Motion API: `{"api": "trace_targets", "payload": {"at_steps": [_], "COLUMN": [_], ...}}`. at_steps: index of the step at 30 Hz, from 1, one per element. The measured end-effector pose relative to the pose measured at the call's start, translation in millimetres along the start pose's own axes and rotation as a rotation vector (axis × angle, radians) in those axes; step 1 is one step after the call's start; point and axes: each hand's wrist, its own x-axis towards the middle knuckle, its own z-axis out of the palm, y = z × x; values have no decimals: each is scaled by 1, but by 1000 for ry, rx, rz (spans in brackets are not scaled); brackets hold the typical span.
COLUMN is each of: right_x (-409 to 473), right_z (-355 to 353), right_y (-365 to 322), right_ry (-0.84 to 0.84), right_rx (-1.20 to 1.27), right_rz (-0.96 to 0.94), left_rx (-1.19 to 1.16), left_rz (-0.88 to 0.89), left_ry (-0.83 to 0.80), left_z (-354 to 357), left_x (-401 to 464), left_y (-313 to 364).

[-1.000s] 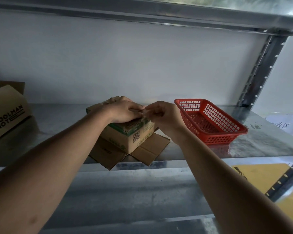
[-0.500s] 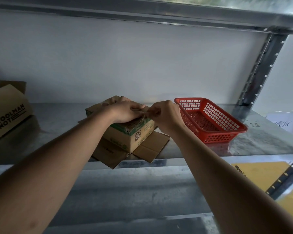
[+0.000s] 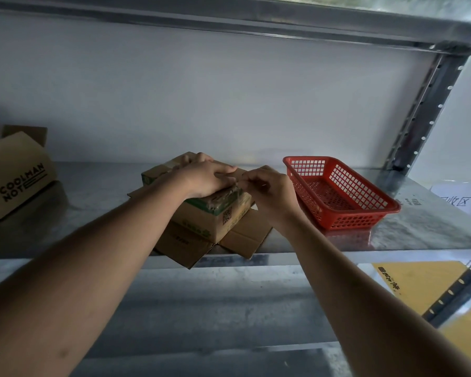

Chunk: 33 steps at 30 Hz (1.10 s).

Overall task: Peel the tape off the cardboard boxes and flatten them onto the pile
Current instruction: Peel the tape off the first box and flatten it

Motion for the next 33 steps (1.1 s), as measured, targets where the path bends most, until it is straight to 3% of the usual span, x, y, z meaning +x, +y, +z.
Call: {"api": "trace_targets", "payload": {"at_steps": [6,16,20,25,33], "right_x": [-4,-7,-10,-5,3], "right_z": [0,-5,-3,-1,9], "right_y": [6,-1,0,-2,-5], "right_ry": [16,-90,-53,-20,173], "right_rx": [180,-179,-115,174,-17], "right_rz": [114,-347,-225,181,288], "left_rx": [-17,-47,-59,-16,4], "left_rz": [-6,0,16,5,-42], "left_ry": [-7,2,-5,-6,19], "left_z": [-1,-6,-4,-1,3], "left_x": [-1,-7,-9,-7,-10], "left_y": [0,3,6,3,8]}}
